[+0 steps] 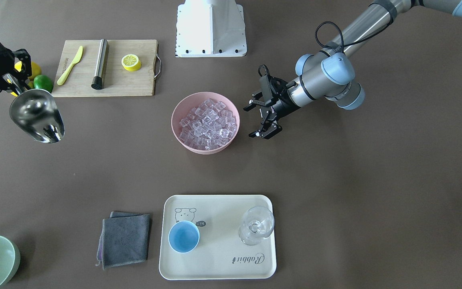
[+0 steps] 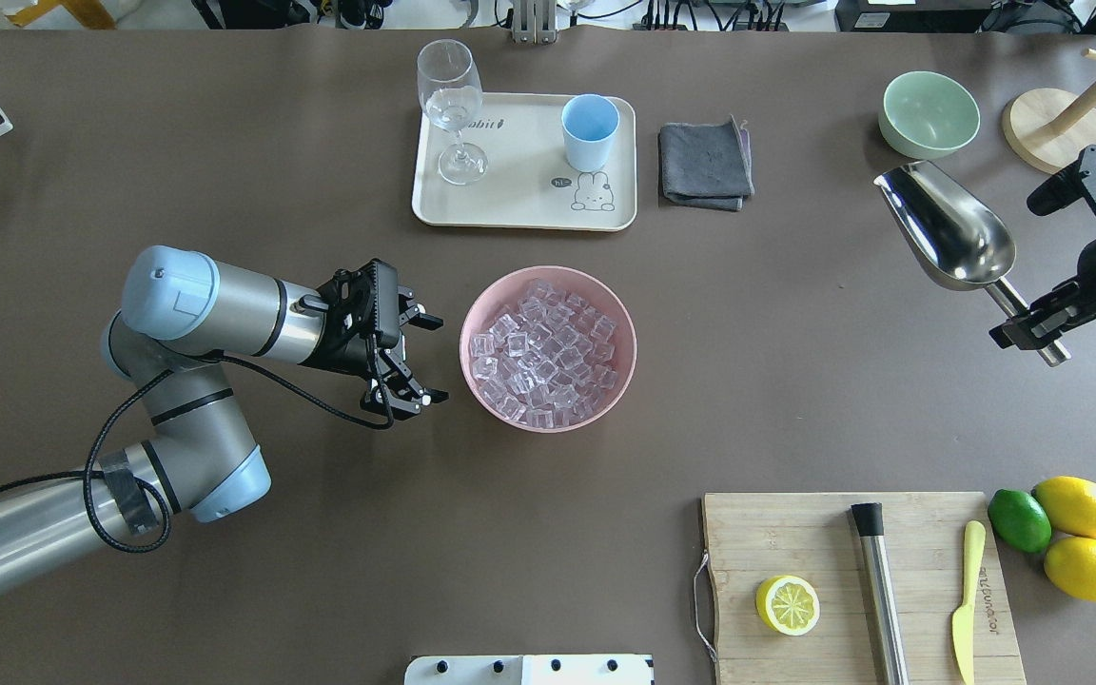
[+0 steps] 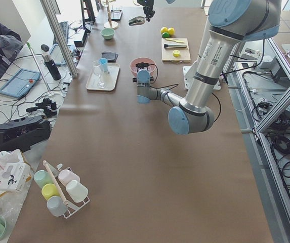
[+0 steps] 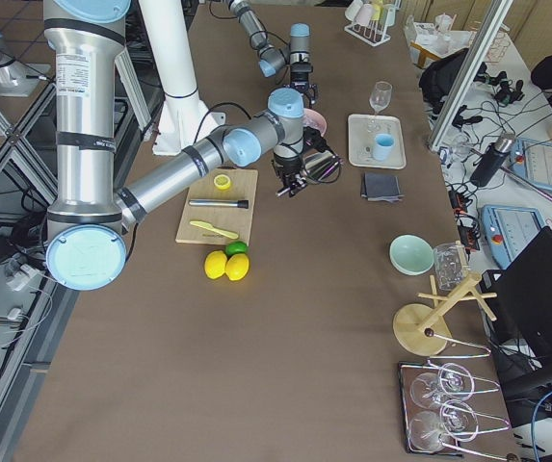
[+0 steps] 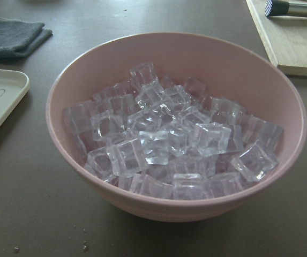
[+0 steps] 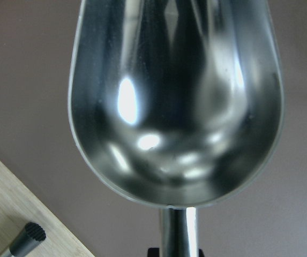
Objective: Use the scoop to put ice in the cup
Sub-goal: 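Carry the metal scoop with the right gripper over the pink bowl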
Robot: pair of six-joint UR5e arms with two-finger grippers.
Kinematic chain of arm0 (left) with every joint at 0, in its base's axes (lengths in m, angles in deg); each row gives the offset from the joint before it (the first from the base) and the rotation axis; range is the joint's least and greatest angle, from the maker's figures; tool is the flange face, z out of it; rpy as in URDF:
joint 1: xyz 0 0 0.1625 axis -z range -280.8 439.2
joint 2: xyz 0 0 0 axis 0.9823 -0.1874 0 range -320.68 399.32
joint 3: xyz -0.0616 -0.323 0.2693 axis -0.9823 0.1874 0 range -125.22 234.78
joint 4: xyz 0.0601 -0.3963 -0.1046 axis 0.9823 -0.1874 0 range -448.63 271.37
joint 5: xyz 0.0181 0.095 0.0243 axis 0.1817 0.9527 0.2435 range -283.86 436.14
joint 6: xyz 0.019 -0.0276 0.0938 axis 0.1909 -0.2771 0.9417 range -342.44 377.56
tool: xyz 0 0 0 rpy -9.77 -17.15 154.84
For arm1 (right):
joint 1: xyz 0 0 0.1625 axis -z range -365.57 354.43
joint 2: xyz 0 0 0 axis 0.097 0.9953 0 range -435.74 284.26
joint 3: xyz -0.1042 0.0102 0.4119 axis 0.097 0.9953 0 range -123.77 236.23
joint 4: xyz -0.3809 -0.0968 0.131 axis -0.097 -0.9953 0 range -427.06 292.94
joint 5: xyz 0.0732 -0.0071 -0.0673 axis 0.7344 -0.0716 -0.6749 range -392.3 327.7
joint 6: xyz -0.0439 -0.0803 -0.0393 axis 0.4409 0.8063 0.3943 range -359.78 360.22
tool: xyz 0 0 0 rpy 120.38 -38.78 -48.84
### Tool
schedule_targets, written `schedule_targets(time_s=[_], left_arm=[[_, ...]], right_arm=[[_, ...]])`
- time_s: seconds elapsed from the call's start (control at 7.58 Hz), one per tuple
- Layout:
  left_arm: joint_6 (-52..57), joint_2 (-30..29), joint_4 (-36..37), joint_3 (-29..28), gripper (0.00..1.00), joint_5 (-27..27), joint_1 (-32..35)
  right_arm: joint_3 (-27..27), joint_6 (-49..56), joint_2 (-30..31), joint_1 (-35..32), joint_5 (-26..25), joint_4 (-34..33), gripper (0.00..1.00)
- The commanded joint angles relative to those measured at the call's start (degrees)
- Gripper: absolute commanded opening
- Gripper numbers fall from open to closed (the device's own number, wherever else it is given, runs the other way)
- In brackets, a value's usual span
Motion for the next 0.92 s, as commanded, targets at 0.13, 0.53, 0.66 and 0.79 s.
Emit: schedule_targets(time_s=[0.13, 0.53, 0.66, 0.79], left_arm=[[-2.82, 0.02, -10.32, -4.11, 0.98, 0.87, -0.06], [-3.19, -0.60, -11.49, -5.79, 0.98, 1.57, -0.41], [-3.28, -1.47, -10.88, -6.32, 0.98, 1.66, -0.50], [-3.28, -2.96, -10.70, -7.80, 0.98, 2.01, -0.50]], right_arm=[[-6.37, 39.32, -14.58, 5.27, -14.07, -27.36, 0.00], [-3.07, 53.15, -30.00, 9.15, -24.79, -47.22, 0.00], [0.00, 57.30, -33.60, 12.29, -28.74, -50.12, 0.00], [3.60, 57.17, -36.85, 15.46, -31.92, -51.37, 0.00]])
